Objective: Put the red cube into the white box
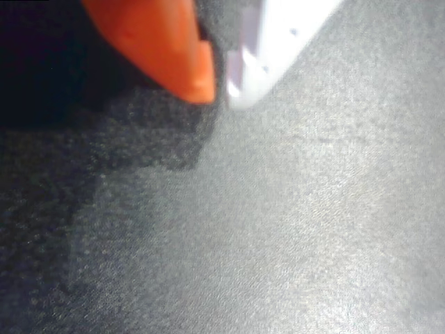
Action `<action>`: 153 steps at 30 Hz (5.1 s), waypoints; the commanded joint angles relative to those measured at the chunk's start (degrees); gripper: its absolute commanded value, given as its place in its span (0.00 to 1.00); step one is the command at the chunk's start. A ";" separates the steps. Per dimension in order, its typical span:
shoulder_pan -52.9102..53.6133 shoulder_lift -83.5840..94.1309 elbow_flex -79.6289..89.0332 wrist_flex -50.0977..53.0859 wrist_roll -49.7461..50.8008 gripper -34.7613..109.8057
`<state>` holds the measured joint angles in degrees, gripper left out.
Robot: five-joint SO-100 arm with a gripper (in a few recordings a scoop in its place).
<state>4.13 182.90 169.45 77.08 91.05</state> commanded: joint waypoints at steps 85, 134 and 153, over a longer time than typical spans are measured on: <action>1.23 -26.10 -29.62 1.23 -6.15 0.24; -6.06 -70.75 -41.57 -28.56 -5.36 0.38; -9.58 -76.99 -42.36 -32.52 -2.11 0.38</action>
<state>-4.83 106.35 129.38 45.44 88.42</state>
